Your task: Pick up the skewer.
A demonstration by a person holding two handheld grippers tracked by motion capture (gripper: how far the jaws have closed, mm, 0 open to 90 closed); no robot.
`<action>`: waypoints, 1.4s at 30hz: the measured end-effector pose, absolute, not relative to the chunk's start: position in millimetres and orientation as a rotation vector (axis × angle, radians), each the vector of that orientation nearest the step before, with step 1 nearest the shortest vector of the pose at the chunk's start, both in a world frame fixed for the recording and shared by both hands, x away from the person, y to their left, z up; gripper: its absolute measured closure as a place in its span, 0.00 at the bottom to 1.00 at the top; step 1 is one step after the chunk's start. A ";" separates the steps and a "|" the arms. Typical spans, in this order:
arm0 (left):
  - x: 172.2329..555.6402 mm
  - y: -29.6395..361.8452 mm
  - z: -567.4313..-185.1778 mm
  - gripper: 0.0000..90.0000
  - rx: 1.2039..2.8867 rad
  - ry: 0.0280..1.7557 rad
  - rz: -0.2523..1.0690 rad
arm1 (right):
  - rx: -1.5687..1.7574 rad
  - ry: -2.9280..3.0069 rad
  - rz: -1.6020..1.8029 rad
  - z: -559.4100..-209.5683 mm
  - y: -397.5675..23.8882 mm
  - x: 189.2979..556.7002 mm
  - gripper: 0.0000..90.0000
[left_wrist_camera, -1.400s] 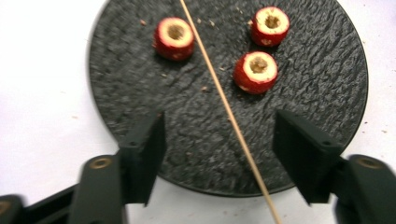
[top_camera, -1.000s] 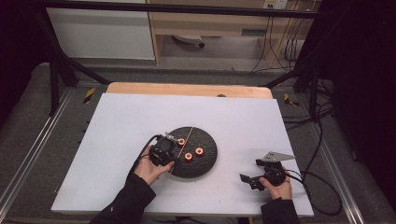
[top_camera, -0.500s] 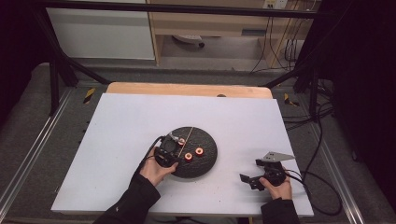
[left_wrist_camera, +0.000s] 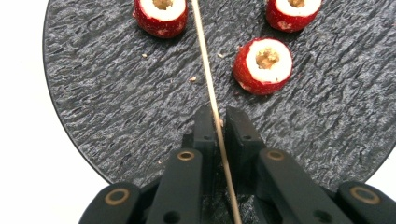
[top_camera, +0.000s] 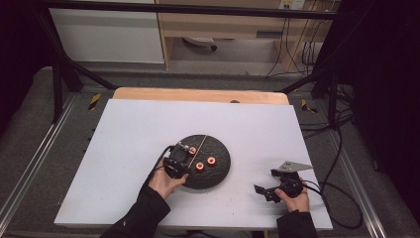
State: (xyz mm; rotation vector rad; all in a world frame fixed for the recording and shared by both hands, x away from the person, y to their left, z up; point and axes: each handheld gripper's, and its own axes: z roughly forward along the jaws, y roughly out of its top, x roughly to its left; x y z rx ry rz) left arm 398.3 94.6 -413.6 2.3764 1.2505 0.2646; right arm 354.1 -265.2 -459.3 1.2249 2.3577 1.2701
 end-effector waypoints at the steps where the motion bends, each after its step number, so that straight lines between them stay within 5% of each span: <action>1: 398.0 94.1 -413.8 0.93 2.375 1.252 0.268 | 1.225 2.358 1.270 -459.3 -265.2 354.1 0.01; 19: 391.3 108.4 -407.2 0.98 2.272 1.243 0.324 | 1.221 2.358 1.270 -458.8 -265.6 353.8 0.01; 42: 361.6 173.3 -404.3 0.98 2.149 0.964 0.325 | 1.235 2.358 1.280 -458.1 -264.5 353.5 0.01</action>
